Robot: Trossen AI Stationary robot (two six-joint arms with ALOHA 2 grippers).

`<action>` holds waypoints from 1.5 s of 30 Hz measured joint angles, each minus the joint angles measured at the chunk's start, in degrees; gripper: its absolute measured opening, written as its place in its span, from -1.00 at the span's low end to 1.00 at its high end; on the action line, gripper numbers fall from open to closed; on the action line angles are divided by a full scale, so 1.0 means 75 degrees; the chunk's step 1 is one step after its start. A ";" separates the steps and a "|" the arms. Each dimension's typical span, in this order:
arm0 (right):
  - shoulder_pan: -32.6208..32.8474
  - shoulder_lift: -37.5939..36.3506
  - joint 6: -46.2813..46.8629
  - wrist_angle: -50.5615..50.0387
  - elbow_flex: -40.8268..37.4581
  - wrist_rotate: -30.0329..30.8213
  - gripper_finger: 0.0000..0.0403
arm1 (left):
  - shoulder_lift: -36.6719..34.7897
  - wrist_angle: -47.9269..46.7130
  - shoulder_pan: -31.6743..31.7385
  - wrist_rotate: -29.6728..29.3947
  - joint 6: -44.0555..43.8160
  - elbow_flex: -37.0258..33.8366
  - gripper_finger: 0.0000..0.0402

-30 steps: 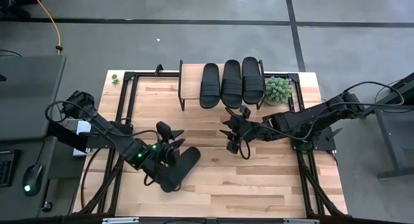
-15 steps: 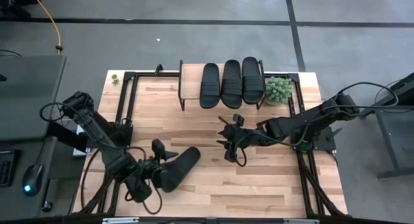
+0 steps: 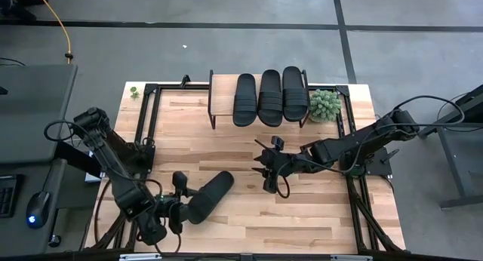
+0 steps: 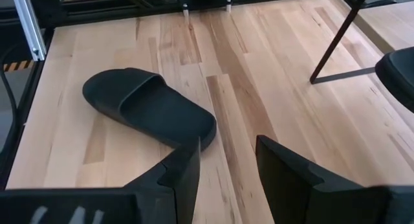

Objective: Pick and place slides into the shelf
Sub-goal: Put the black slipper on the shelf

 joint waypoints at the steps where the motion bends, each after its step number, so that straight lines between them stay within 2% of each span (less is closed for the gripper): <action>1: -0.0003 0.0000 -0.0006 0.0017 0.0000 -0.0002 -0.29 | 0.0043 -0.0004 0.0000 0.0093 -0.0093 0.0000 -0.15; 9: -0.0036 0.0000 -0.0267 0.0065 0.0000 -0.0014 -0.29 | 0.0676 0.0268 0.0015 0.0513 -0.0210 0.0000 -0.15; 16: -0.0172 0.0000 -0.0543 0.0322 0.0000 -0.0262 -0.29 | 0.0777 0.0583 0.0012 0.0648 -0.0207 0.0005 -0.15; 24: -0.0166 0.0000 -0.0543 0.0335 0.0000 -0.0331 -0.29 | 0.1071 0.0552 -0.0081 0.1035 -0.0394 0.0479 -0.15; 36: -0.0109 0.0000 -0.0339 0.0348 0.0000 -0.0743 -0.29 | 0.2034 -0.0229 -0.0608 0.0401 -0.0625 0.1490 -0.15; 45: 0.0161 0.0000 -0.0385 0.0368 0.0000 -0.0723 -0.29 | 0.2375 -0.0580 -0.0635 0.0423 -0.1194 0.1603 -0.15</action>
